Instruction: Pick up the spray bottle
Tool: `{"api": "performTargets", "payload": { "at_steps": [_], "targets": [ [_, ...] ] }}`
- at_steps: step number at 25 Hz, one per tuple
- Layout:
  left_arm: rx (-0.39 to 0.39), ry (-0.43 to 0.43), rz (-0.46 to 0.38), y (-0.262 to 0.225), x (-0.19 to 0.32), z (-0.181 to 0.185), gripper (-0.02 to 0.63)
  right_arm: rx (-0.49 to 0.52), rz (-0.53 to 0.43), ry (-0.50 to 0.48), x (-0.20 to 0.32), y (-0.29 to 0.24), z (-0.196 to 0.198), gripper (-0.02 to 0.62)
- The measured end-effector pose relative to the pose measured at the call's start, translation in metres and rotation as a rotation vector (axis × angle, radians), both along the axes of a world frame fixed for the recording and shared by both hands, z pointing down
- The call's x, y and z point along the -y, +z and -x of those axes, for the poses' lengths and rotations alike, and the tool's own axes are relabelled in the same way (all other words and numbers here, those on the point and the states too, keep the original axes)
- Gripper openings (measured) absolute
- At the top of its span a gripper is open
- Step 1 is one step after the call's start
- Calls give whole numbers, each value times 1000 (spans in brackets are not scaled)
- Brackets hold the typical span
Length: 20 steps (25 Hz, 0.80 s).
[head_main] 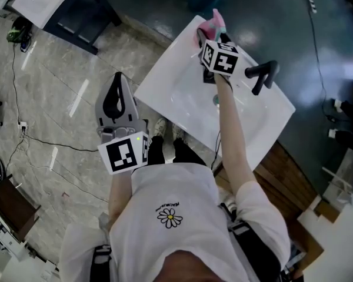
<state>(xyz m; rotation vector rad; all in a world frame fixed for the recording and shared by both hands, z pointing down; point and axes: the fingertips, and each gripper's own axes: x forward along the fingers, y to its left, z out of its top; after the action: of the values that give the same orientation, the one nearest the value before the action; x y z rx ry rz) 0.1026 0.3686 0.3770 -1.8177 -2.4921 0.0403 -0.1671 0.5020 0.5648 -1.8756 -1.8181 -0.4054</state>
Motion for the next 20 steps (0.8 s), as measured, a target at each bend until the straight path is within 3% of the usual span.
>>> {"api": "performTargets", "payload": {
  "at_steps": [5, 20],
  "targets": [
    [-6, 6, 4, 3, 0, 0, 18, 53, -14, -6, -1, 9, 1, 305],
    [4, -7, 32, -7, 2, 1, 18, 58, -7, -6, -1, 7, 3, 305]
  ]
}}
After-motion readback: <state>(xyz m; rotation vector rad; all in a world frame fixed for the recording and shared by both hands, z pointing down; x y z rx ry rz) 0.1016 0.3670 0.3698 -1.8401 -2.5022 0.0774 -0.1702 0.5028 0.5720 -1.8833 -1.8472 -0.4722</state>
